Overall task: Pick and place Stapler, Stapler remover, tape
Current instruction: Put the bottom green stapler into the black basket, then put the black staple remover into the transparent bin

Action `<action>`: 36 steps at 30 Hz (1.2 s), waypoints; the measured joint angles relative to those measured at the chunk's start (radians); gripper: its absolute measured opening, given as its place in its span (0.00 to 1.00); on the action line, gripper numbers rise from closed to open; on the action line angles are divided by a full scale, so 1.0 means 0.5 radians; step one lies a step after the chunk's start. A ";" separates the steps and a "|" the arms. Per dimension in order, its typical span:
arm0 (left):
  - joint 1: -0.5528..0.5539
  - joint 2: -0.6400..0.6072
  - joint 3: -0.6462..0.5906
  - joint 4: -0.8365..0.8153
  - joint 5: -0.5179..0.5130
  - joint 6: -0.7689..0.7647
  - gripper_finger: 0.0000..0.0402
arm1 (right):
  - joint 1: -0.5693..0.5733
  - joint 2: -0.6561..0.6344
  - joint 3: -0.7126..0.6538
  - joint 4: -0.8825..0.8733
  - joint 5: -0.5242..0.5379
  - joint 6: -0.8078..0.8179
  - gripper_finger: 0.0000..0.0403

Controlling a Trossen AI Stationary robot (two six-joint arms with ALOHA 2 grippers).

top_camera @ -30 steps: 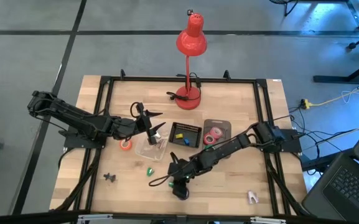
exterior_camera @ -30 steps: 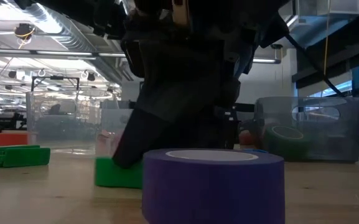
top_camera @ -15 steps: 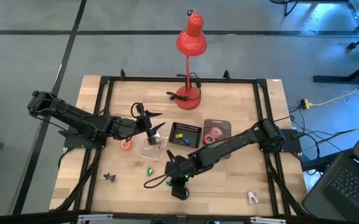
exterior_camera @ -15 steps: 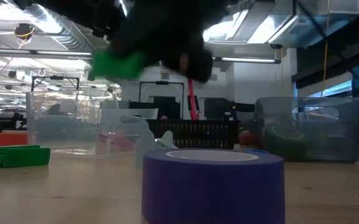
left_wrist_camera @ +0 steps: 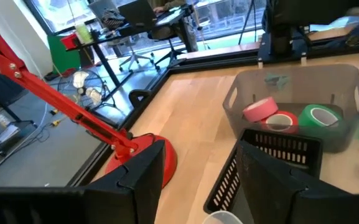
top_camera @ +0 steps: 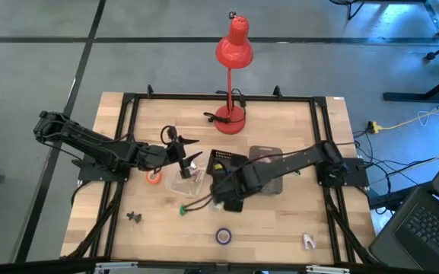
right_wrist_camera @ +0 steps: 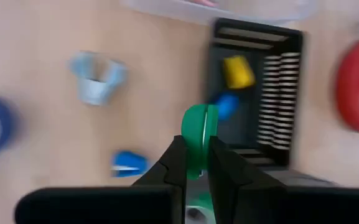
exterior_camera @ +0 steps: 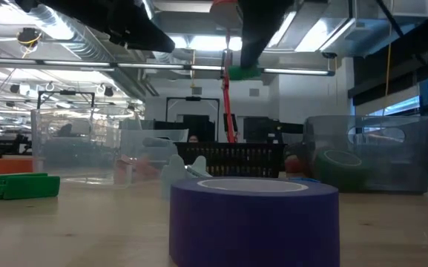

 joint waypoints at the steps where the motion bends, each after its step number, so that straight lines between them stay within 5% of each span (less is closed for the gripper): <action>1: 0.000 0.000 0.000 0.002 0.000 0.000 0.47 | -0.033 0.003 -0.003 -0.020 0.023 -0.036 0.08; 8: 0.000 0.000 0.000 0.001 0.000 0.001 0.47 | -0.397 0.001 -0.175 0.081 -0.123 -0.333 0.08; 15: 0.006 0.000 0.000 -0.044 -0.040 0.001 0.47 | -0.695 0.004 -0.476 0.458 -0.512 -0.598 0.08; 28: -0.008 0.001 0.000 -0.112 -0.001 0.004 0.47 | -0.825 0.002 -0.846 0.750 -0.724 -0.620 0.08; 36: -0.058 0.001 0.000 -0.119 0.005 0.005 0.47 | -0.799 0.002 -0.848 0.767 -0.721 -0.423 0.40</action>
